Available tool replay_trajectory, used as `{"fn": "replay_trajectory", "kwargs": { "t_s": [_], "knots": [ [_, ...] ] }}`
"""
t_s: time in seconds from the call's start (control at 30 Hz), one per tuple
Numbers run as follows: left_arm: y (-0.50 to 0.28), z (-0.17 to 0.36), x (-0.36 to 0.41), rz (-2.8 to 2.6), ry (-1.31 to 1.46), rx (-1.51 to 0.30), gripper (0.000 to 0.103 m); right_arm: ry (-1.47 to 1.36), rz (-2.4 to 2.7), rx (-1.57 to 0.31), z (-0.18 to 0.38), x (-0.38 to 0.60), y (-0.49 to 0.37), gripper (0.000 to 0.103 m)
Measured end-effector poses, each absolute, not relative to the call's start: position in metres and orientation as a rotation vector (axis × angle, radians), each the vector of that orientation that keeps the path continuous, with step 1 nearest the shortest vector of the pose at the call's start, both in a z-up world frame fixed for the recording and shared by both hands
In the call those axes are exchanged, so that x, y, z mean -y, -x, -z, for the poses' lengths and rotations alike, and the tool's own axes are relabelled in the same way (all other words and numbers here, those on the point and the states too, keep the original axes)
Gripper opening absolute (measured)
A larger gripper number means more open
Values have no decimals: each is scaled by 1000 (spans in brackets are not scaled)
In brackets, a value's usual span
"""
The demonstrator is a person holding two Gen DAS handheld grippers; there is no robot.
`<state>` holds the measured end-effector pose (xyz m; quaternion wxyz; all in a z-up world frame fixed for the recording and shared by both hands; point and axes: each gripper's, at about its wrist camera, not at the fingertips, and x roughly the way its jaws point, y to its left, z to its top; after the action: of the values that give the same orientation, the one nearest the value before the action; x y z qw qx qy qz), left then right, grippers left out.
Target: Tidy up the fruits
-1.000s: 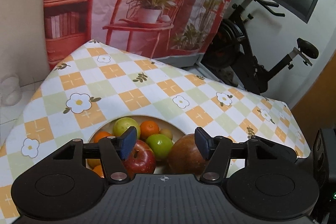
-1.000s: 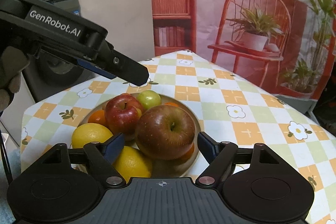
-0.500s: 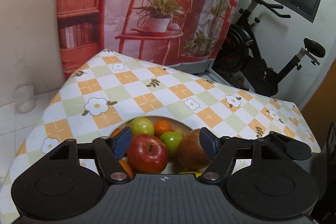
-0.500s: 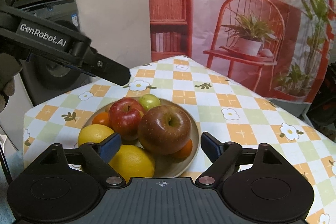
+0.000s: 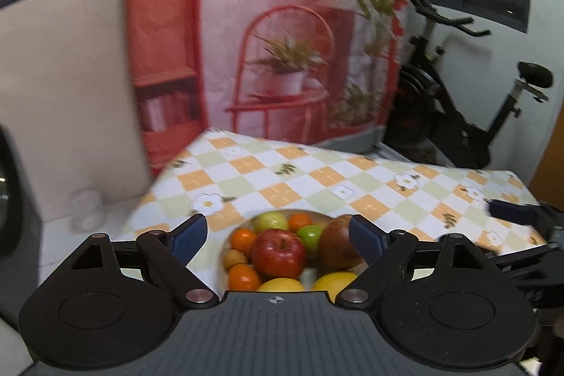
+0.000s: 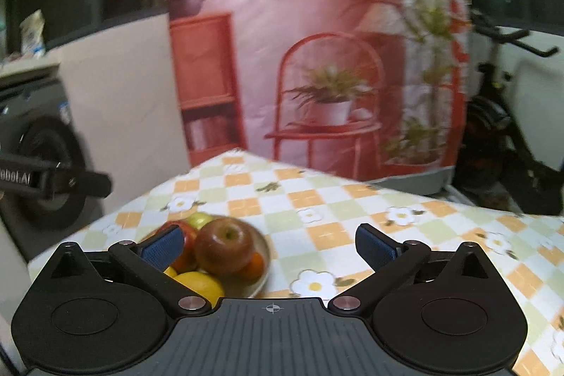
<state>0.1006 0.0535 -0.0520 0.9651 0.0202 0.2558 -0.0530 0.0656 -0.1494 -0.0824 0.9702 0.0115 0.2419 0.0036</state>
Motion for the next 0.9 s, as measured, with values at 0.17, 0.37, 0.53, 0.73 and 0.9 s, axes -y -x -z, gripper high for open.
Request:
{"fn": "replay_trajectory", "kwargs": {
  "t_s": [0.17, 0.37, 0.53, 0.73, 0.9],
  "knots": [
    [-71, 36, -51, 103, -55, -460, 97, -83, 34, -445, 61, 159, -33, 103],
    [-38, 21, -53, 129, 1, -432, 103, -22, 123, -418, 36, 152, -5, 103],
    [-22, 16, -51, 152, 4, -411, 103, 26, 148, -414, 24, 145, 11, 103],
    [-11, 10, -43, 159, -22, -381, 103, 5, 171, -419, 19, 146, 18, 103],
    [-6, 11, -39, 158, -31, -368, 103, -10, 169, -420, 17, 147, 22, 103]
  ]
}}
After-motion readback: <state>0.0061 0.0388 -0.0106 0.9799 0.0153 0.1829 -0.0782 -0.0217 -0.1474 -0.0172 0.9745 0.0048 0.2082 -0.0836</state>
